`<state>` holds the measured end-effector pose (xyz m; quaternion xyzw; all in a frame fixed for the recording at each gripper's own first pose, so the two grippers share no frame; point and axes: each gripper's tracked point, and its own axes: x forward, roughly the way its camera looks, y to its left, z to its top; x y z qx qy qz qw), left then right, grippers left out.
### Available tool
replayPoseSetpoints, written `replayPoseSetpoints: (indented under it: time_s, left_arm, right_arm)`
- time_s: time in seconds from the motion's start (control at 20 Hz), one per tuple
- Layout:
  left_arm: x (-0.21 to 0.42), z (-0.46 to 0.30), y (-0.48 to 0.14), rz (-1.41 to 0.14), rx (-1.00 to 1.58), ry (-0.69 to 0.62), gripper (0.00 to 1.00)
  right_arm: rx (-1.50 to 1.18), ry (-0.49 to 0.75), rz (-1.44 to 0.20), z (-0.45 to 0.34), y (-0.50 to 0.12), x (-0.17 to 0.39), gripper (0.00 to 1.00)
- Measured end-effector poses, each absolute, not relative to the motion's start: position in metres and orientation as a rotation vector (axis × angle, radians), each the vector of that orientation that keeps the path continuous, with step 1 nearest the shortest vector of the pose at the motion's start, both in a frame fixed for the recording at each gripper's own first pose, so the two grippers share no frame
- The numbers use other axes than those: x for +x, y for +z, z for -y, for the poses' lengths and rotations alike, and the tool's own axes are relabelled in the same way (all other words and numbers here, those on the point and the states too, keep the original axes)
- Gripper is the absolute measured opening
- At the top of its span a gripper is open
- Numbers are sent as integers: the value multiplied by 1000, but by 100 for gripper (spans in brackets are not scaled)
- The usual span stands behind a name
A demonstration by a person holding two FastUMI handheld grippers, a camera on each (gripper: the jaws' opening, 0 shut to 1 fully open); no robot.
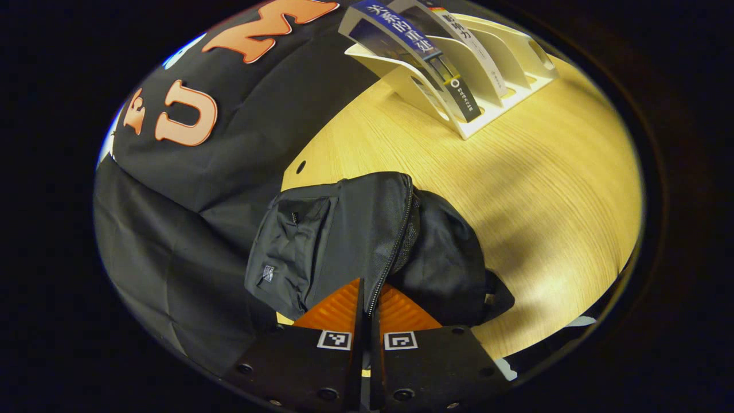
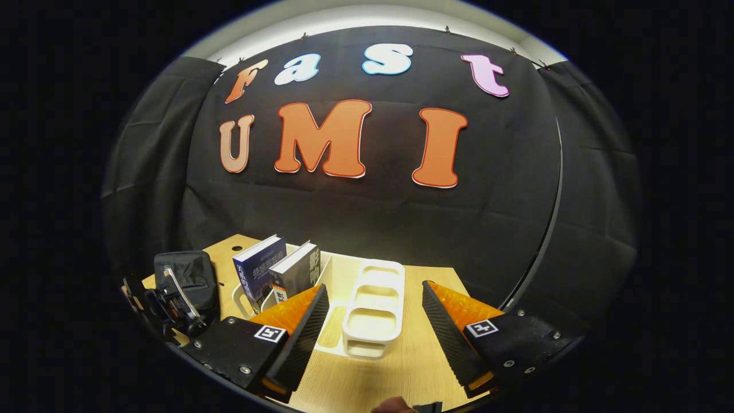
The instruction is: Open the schoolbag, grab two books from the bookshelf and put them into the schoolbag.
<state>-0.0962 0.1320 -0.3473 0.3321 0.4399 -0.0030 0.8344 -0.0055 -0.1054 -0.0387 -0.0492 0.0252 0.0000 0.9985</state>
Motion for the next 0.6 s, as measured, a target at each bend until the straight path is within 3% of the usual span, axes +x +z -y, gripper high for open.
replayPoseSetpoints:
  time_s: [0.6]
  left_arm:
    - [-86,-159,-293,-903,434,-358,5]
  right_arm:
    - [-160,-14,-113,-4,-23,18,98]
